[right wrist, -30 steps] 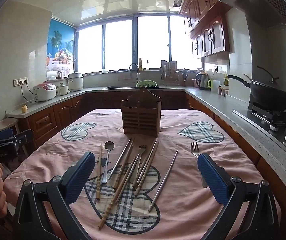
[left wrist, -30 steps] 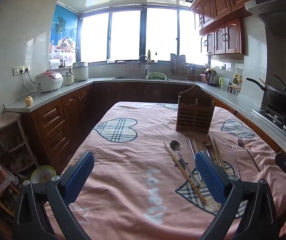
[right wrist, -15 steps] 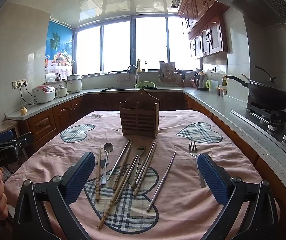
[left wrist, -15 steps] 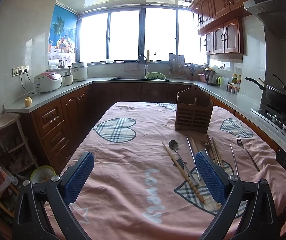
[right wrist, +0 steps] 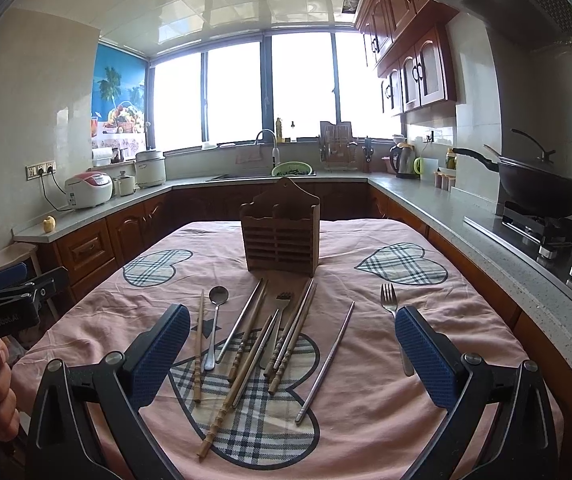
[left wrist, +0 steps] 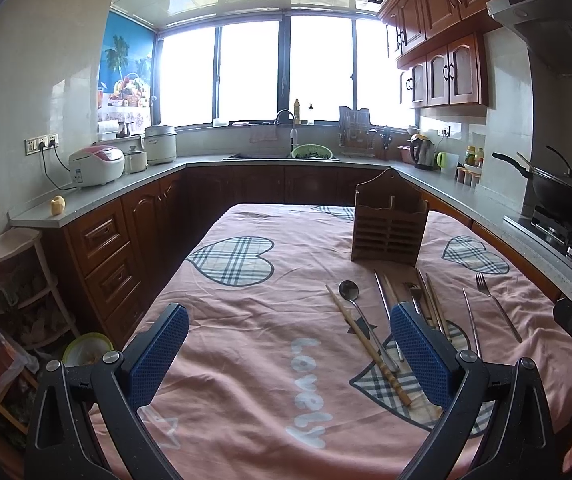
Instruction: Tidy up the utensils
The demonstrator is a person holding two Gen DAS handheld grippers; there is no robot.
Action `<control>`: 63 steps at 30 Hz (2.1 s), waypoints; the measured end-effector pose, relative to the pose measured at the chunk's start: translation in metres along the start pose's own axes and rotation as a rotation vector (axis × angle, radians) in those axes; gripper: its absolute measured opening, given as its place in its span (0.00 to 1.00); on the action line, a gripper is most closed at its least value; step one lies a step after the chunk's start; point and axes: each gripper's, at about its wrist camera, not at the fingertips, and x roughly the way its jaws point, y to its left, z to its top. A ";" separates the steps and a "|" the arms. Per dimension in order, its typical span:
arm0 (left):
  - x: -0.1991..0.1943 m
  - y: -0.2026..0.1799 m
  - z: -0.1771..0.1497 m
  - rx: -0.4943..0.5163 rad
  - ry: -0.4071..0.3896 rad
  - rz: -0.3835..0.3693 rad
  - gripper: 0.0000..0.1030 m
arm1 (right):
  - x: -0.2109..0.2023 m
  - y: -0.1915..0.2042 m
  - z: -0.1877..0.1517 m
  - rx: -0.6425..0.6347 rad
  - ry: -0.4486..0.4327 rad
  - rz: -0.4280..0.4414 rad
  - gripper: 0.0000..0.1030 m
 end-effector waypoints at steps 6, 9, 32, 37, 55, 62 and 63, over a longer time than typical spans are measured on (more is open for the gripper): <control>0.002 -0.001 0.000 0.000 0.003 0.001 0.99 | 0.000 0.000 0.000 0.000 0.000 0.004 1.00; 0.003 0.000 0.000 0.000 0.004 0.002 0.99 | 0.001 0.000 -0.001 0.002 0.002 0.006 1.00; 0.020 -0.005 -0.002 0.003 0.046 -0.001 0.99 | 0.013 -0.004 -0.005 0.020 0.032 0.011 1.00; 0.031 -0.004 0.001 -0.012 0.077 -0.019 0.99 | 0.021 -0.008 -0.006 0.031 0.053 0.007 1.00; 0.128 -0.026 0.048 0.031 0.247 -0.110 0.94 | 0.097 -0.049 0.004 0.139 0.196 0.032 0.92; 0.181 -0.041 0.063 0.058 0.317 -0.142 0.85 | 0.140 -0.068 0.006 0.190 0.270 0.010 0.77; 0.189 -0.044 0.065 0.059 0.328 -0.146 0.84 | 0.146 -0.071 0.006 0.198 0.283 0.006 0.73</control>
